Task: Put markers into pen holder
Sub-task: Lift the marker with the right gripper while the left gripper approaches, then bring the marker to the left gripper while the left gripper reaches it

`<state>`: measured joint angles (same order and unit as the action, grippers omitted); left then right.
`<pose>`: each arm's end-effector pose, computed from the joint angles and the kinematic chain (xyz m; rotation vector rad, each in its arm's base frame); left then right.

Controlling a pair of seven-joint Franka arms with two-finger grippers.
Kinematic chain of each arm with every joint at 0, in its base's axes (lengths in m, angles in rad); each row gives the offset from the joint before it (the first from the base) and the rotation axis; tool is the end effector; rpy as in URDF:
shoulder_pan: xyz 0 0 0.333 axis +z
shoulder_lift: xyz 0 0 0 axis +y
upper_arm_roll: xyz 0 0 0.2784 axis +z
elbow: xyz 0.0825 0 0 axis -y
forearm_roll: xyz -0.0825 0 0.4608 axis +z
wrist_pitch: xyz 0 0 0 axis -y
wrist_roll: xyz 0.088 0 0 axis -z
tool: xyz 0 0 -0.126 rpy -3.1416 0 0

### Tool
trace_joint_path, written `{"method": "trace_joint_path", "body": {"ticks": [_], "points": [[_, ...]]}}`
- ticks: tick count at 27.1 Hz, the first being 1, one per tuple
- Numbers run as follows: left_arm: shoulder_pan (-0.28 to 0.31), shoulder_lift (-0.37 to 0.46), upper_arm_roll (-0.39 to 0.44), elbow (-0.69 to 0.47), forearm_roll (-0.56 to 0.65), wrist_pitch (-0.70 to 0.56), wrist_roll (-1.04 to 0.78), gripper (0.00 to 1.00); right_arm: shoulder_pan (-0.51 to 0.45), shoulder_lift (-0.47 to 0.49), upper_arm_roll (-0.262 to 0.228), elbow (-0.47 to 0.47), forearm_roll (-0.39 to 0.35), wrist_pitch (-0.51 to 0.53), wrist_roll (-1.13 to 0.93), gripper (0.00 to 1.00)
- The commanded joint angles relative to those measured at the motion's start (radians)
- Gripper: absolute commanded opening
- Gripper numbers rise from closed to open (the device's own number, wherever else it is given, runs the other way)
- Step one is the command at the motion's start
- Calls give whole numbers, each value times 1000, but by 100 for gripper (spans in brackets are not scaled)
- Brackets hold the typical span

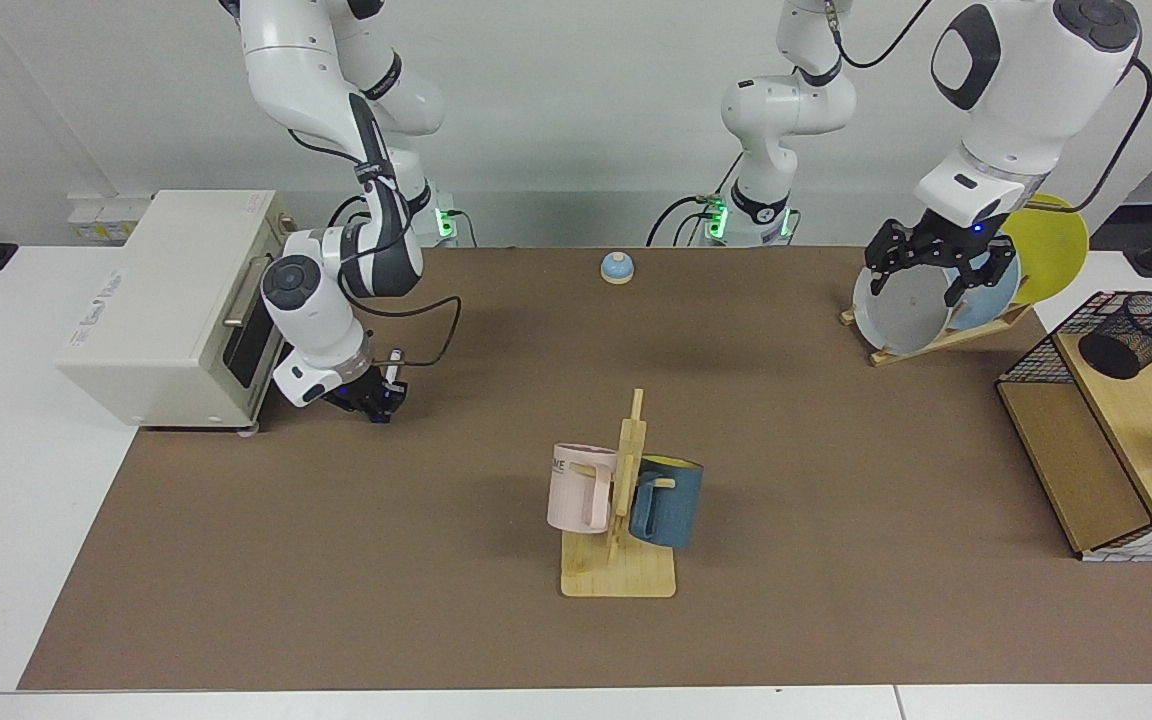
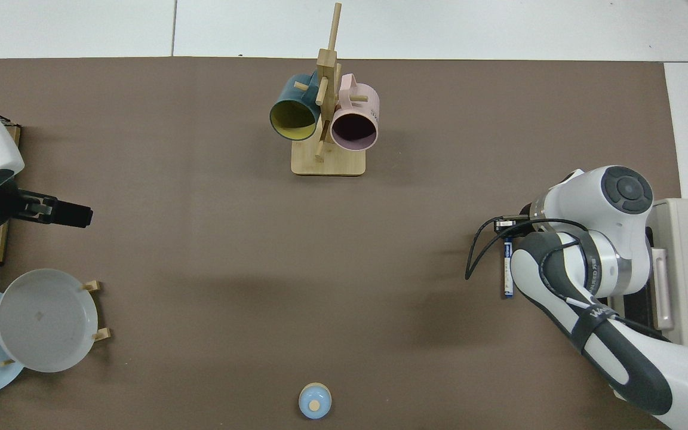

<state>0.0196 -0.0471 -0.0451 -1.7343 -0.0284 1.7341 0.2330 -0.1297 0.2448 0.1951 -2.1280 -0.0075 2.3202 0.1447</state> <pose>0.6301 -0.0196 0.5217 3.0944 -0.3960 0.0769 0.6076 0.0432 0.1817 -3.1016 0.1220 0.0807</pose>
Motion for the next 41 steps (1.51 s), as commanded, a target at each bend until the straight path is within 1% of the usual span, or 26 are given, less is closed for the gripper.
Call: {"method": "trace_joint_path", "body": {"ticks": [1, 4, 12, 14, 18, 20, 22, 24, 25, 28, 31, 33, 35, 38, 41], "points": [[-12, -2, 7, -2, -13, 13, 6, 100, 34, -9, 7, 94, 6, -116, 96, 0], [-13, 1, 5, 1, -11, 15, 26, 100, 53, -19, 7, 144, 11, -169, 147, 0], [-21, -2, -2, 1, -11, 13, 241, 100, 123, -47, 9, 253, 17, -289, 321, 0], [-21, -2, -2, 1, -11, 16, 299, 100, 136, -50, 9, 278, 43, -314, 364, 0], [-23, -3, -2, 2, -11, 19, 417, 100, 150, -58, 9, 332, 127, -360, 440, 0], [-23, -3, -4, 2, -11, 19, 477, 100, 153, -67, 10, 336, 156, -363, 487, 0], [-27, -3, -4, 1, -11, 19, 537, 100, 153, -78, 12, 338, 170, -364, 535, 0], [-32, -3, -5, 2, -13, 19, 590, 100, 157, -88, 29, 338, 199, -364, 579, 0], [-35, -3, -5, 2, -13, 21, 607, 100, 157, -94, 32, 339, 220, -364, 605, 0], [-46, -3, -5, 2, -15, 25, 615, 100, 157, -108, 36, 341, 319, -363, 705, 0], [-55, -2, -16, 2, -28, 25, 632, 100, 160, -134, 41, 341, 368, -357, 786, 0], [-69, -5, -18, -1, -48, 24, 652, 100, 166, -140, 69, 344, 379, -351, 846, 0], [-84, -7, -18, -2, -53, 19, 696, 100, 176, -142, 98, 374, 374, -344, 918, 0], [-115, -10, -16, -2, -53, 10, 849, 100, 209, -134, 99, 411, 362, -344, 1028, 0], [-118, -10, -18, -4, -53, 8, 992, 100, 249, -133, 96, 418, 348, -326, 1082, 0]]}}
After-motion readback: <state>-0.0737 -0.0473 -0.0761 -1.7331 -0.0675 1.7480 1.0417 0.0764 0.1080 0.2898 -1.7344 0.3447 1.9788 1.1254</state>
